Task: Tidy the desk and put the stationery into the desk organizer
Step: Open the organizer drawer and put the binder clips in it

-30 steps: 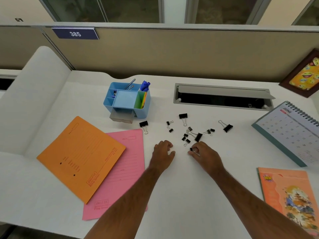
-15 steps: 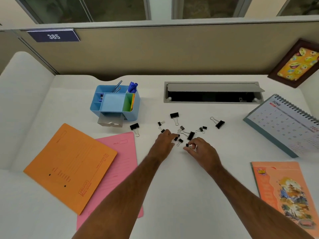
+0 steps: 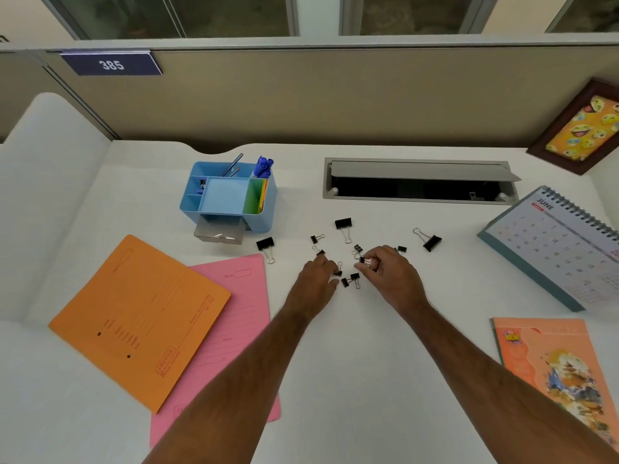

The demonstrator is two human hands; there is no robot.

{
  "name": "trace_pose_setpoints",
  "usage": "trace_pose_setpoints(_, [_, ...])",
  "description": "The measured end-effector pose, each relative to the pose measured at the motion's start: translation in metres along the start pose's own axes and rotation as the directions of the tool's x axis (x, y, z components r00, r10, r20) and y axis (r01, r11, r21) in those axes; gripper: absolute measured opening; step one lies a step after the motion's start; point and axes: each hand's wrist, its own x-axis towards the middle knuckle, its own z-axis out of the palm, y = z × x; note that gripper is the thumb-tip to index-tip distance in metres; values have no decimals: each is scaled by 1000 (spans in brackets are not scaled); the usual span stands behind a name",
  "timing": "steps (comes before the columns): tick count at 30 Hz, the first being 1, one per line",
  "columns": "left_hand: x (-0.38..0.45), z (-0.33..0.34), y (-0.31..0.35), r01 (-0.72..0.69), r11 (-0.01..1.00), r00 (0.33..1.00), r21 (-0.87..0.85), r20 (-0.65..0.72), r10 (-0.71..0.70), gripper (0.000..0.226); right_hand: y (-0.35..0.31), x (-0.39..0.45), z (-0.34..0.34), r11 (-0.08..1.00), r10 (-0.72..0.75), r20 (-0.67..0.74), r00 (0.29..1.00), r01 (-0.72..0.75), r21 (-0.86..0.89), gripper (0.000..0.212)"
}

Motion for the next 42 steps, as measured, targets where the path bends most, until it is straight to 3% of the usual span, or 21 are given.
trace_pose_setpoints(14, [8, 1, 3, 153, 988, 982, -11, -106, -154, 27, -29, 29, -4, 997, -78, -39, 996, 76, -28, 22])
trace_pose_setpoints(21, [-11, -8, -17, 45, 985, 999, 169, 5, -47, 27, -26, 31, 3, 996, -91, -3, 996, 91, -12, 21])
trace_pose_setpoints(29, [-39, -20, -32, 13, 994, 1000, 109, 17, -15, 22, -91, 52, 25, 967, -234, 153, 960, 214, 137, 28])
trace_pose_setpoints(34, [-54, -30, -41, -30, 999, 993, 30, -113, 33, 17, -148, 64, 52, 930, -366, 182, 913, 350, 115, 30])
trace_pose_setpoints(42, [-82, -60, -77, 52, 997, 937, -56, -344, -68, 9, -204, 94, 96, 898, -434, 239, 869, 440, 33, 33])
